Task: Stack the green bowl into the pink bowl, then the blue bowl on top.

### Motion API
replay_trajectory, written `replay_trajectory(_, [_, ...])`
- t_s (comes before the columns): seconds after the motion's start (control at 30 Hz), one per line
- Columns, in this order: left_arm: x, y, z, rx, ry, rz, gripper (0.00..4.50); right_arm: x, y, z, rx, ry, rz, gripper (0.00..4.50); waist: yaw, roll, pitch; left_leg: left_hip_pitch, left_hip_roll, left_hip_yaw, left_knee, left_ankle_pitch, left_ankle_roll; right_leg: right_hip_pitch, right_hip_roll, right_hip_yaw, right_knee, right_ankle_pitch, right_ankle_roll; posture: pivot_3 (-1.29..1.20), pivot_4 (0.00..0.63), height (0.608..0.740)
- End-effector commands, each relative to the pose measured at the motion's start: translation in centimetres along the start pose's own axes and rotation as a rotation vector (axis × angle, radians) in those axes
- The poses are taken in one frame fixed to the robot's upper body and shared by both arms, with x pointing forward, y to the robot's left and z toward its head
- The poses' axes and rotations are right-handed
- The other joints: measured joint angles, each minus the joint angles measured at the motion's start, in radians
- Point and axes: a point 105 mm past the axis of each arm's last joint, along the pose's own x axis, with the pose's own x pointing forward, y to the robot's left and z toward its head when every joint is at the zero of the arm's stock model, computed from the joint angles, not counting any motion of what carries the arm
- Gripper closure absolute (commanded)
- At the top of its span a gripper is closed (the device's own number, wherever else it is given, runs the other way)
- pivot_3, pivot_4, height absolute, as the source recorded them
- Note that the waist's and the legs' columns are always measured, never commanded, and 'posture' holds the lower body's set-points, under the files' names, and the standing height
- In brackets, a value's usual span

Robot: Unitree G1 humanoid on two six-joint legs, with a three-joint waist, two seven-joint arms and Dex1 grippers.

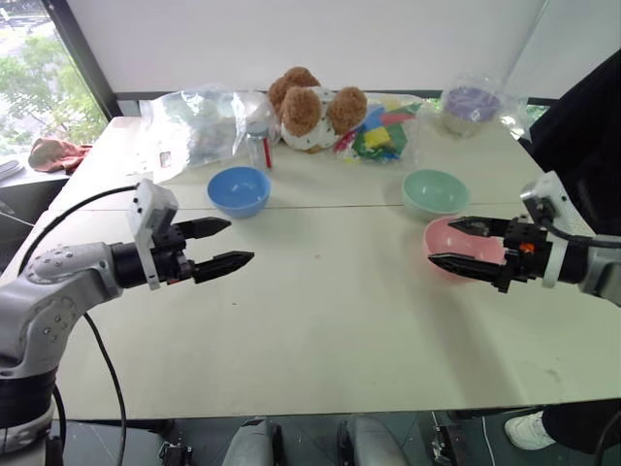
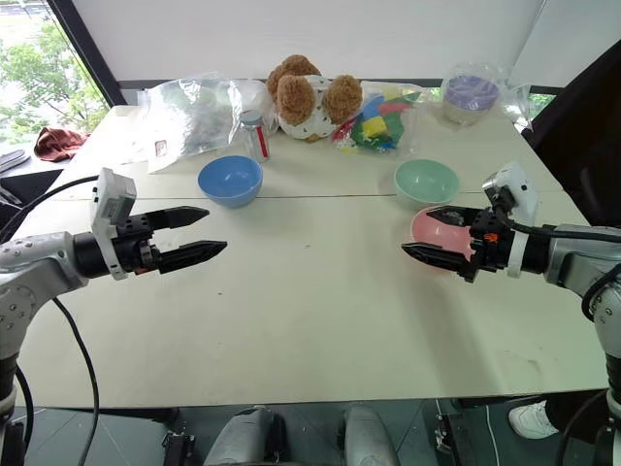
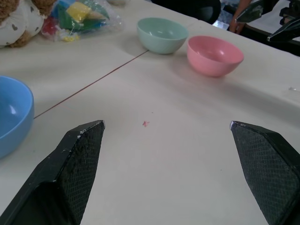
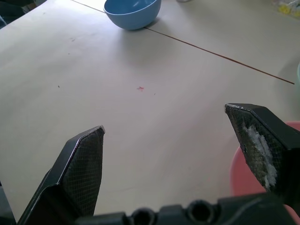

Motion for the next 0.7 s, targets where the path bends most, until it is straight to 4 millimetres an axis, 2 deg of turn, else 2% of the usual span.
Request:
replay_trajectory(0.03, [-0.5,-0.3,0.8,0.021,-0.016,0.008,0.08,-0.5,-0.1,1.1,-0.056,-0.013,-0.015,0.00,0.000,0.000,0.000,0.000,0.000,0.000,0.000,0.000,0.000,0.000,0.000,0.000,0.000,0.000,0.000,0.00,0.150,0.740])
replay_trajectory(0.17, [-0.7,-0.6,1.3,0.001,-0.050,-0.012,0.08,-0.7,-0.4,0.7,-0.052,0.010,-0.027,0.00,0.001,0.000,0.000,0.000,0.000,0.000,0.000,0.000,0.000,0.000,0.000,0.000,0.000,0.000,0.000,0.00,0.150,0.740])
replay_trajectory(0.4, [-0.5,-1.0,-0.1,-0.002,-0.014,-0.018,0.08,-1.1,-0.3,-0.1,-0.045,0.070,-0.049,0.00,0.001,0.000,0.000,0.000,0.000,0.000,0.000,0.000,0.000,0.000,0.000,0.000,0.000,0.000,0.000,0.00,0.150,0.740])
replay_trajectory(0.7, [0.0,-0.6,0.3,0.016,-0.019,-0.025,0.08,-1.3,-0.9,-0.8,-0.071,0.108,-0.107,0.00,0.001,0.000,0.000,0.000,0.000,0.000,0.000,0.000,0.000,0.000,0.000,0.000,0.000,0.000,0.000,0.00,0.150,0.740])
